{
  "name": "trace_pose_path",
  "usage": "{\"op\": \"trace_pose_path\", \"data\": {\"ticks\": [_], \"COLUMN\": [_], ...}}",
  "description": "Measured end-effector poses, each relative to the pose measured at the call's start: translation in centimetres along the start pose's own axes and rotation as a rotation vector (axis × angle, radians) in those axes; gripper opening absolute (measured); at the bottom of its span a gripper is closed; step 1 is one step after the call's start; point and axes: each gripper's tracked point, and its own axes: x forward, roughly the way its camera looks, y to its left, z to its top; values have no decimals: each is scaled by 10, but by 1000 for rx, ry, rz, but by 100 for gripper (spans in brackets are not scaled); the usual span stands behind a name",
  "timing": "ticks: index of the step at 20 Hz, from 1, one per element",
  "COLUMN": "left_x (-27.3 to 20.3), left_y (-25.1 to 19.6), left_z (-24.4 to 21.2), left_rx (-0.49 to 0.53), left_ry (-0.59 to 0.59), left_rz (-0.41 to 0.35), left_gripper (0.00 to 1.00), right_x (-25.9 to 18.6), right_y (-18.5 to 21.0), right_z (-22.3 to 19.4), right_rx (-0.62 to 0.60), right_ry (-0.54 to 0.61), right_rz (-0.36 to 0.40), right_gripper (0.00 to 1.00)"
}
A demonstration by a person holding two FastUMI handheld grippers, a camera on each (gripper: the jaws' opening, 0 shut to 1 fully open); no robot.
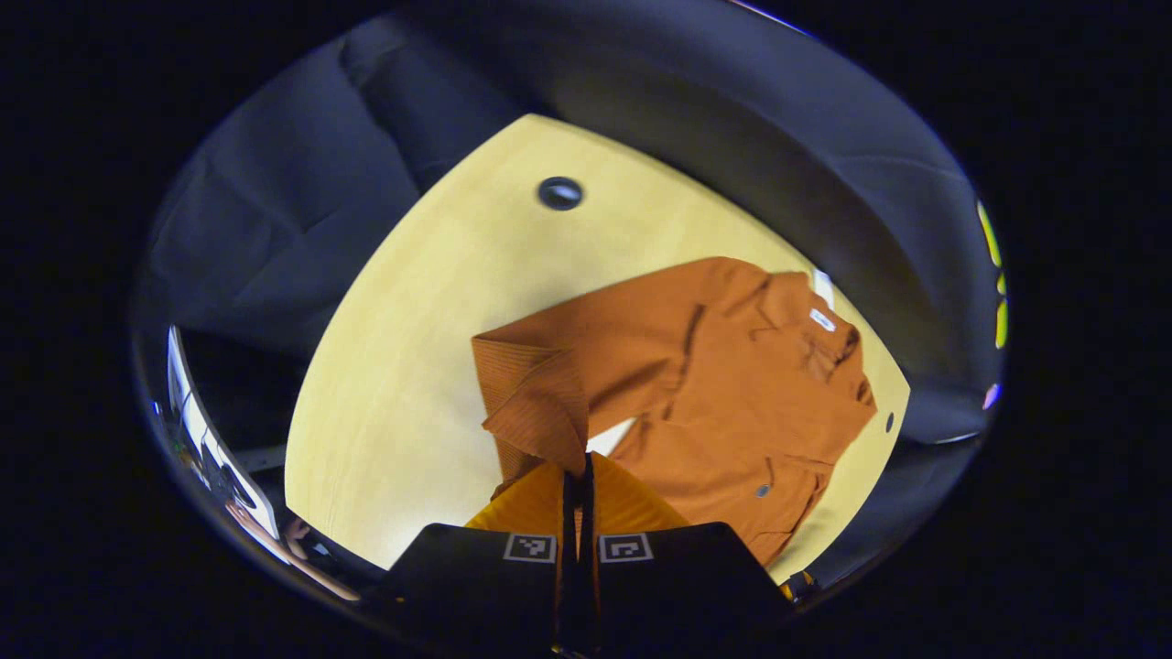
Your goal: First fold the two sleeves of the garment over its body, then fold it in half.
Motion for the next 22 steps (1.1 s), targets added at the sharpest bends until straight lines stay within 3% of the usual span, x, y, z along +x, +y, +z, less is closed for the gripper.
{"op": "trace_pose_path", "data": {"ticks": [4,11,12,13,16,22], "left_x": [1,15,19,22,34,66], "left_y": [-86,-215,-233,-250,-288,-346], "left_z": [-14,-39,-47,-54,-67,-82], "left_rx": [111,240,249,267,336,379], "left_ry": [7,14,30,39,43,54], "left_rz": [-49,-106,-125,-135,-133,-166], "left_gripper": [3,3,10,3,3,0], "right_x": [-6,-28,-30,-31,-38,-56], "right_y": [-8,-49,-55,-62,-81,-101], "right_z": [-5,-17,-21,-26,-39,-49], "right_rx": [18,39,51,64,84,135], "right_ry": [14,4,4,7,21,2], "right_rz": [34,3,-2,-7,-33,-79], "right_gripper": [97,97,97,97,97,97]}}
